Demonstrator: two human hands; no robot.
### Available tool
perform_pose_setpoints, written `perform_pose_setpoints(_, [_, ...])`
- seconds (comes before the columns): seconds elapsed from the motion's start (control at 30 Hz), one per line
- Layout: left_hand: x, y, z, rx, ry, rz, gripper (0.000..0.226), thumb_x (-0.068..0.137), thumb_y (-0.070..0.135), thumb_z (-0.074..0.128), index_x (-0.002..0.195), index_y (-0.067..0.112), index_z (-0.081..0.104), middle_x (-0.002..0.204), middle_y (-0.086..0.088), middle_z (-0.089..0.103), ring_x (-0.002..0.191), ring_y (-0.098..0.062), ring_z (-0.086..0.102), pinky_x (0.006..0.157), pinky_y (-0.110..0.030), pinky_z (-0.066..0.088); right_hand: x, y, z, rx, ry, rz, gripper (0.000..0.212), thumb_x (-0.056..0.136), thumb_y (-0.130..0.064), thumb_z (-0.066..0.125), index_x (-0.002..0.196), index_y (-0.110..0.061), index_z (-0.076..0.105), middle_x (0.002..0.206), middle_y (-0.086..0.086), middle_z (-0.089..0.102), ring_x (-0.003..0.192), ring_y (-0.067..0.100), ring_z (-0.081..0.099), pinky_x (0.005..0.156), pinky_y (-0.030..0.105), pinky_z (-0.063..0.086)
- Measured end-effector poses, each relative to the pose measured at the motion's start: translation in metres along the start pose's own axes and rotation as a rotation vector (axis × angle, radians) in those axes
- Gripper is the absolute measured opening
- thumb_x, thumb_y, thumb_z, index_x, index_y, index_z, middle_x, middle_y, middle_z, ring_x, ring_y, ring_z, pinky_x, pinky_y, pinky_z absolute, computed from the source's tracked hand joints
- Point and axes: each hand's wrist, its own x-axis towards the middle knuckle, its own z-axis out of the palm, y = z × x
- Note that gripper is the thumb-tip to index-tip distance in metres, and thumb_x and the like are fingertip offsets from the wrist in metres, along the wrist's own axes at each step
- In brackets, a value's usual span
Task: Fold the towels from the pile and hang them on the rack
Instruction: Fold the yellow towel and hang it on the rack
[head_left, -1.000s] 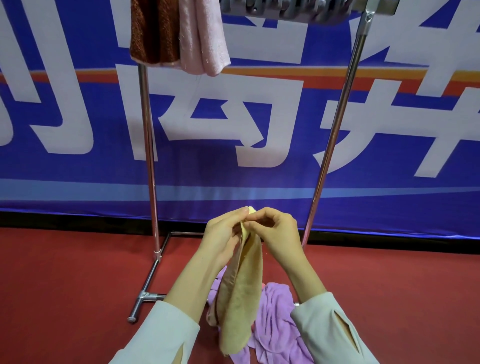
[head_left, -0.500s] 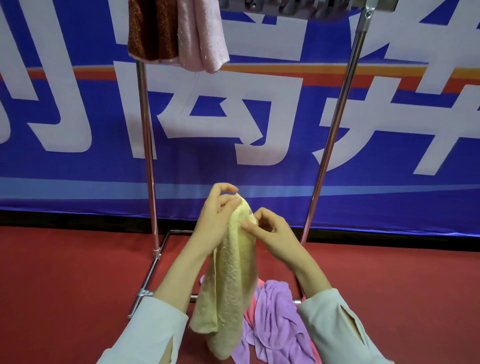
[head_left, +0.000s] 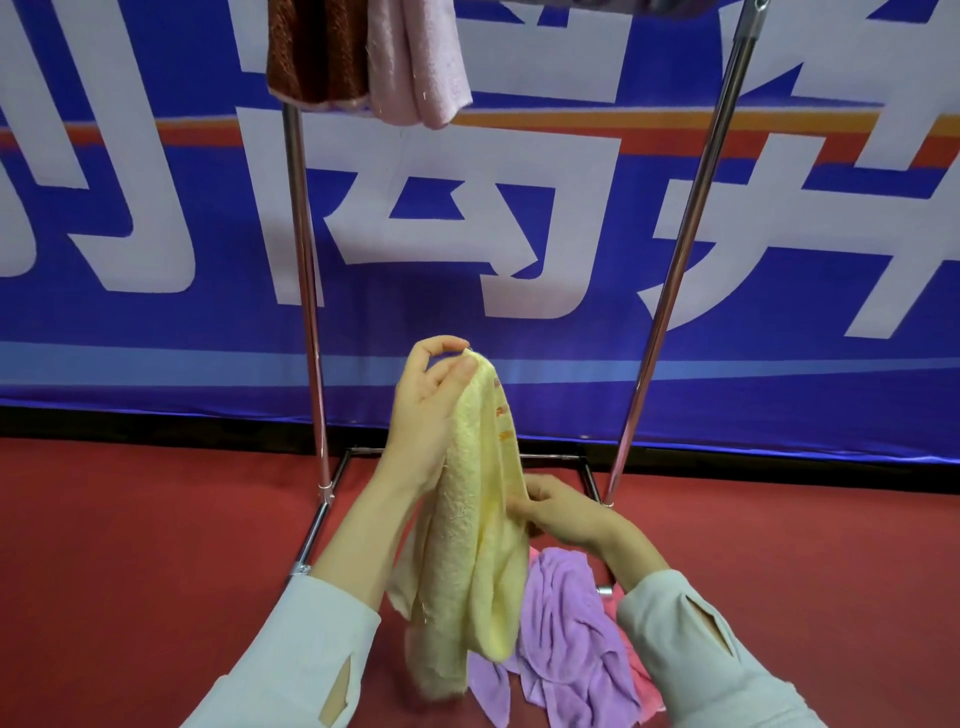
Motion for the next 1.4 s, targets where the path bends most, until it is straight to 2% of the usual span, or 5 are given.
perform_pose_setpoints(0.4, [0.011, -0.006, -0.035, 0.062, 0.263, 0.035, 0.012, 0.094, 0.011, 0.055, 0.097, 0.022, 0.052, 0.086, -0.011, 0.063, 0.070, -0.017, 0.057, 0.064, -0.032, 0.045, -0.006, 0.047, -0.040, -0.482, 0.641, 0.439, 0.021, 0.084, 0.002, 0.046, 0.087, -0.013, 0.060, 0.109, 0.022, 0.067, 0.105, 0.037, 0.061, 0.072, 0.030, 0.037])
perform_pose_setpoints(0.63, [0.018, -0.032, -0.058, 0.284, 0.477, 0.125, 0.009, 0.095, 0.010, 0.052, 0.102, 0.014, 0.048, 0.085, 0.003, 0.059, 0.076, -0.008, 0.055, 0.071, -0.019, 0.043, -0.019, 0.053, -0.062, -0.400, 0.671, 0.643, 0.022, 0.078, -0.007, 0.051, 0.089, -0.006, 0.069, 0.098, 0.020, 0.070, 0.088, 0.034, 0.069, 0.080, 0.038, 0.057])
perform_pose_setpoints(0.8, [0.021, -0.049, -0.077, 0.358, 0.555, 0.056, 0.009, 0.095, 0.014, 0.053, 0.102, 0.016, 0.048, 0.092, 0.000, 0.062, 0.087, -0.017, 0.056, 0.081, -0.029, 0.043, -0.026, 0.044, -0.076, 0.163, 0.777, 0.463, 0.036, 0.087, 0.018, 0.040, 0.066, -0.003, 0.061, 0.069, 0.019, 0.061, 0.056, 0.025, 0.061, 0.048, 0.025, 0.058])
perform_pose_setpoints(1.03, [0.018, -0.053, -0.078, 0.384, 0.485, 0.047, 0.021, 0.093, 0.013, 0.058, 0.083, 0.024, 0.042, 0.066, -0.003, 0.046, 0.061, -0.014, 0.041, 0.065, -0.031, 0.034, -0.032, 0.022, -0.079, 0.502, 1.052, 0.176, 0.031, 0.084, 0.014, 0.035, 0.078, -0.009, 0.054, 0.068, 0.008, 0.065, 0.055, 0.015, 0.069, 0.053, 0.022, 0.054])
perform_pose_setpoints(1.4, [0.017, -0.057, -0.074, 0.745, 0.491, 0.054, 0.041, 0.090, -0.008, 0.033, 0.078, 0.018, 0.063, 0.103, -0.006, 0.062, 0.094, -0.018, 0.053, 0.086, -0.029, 0.038, -0.044, 0.004, -0.076, -0.256, 0.986, 0.057, 0.019, 0.073, 0.005, 0.065, 0.078, -0.011, 0.057, 0.072, 0.002, 0.062, 0.066, 0.013, 0.056, 0.052, 0.010, 0.038])
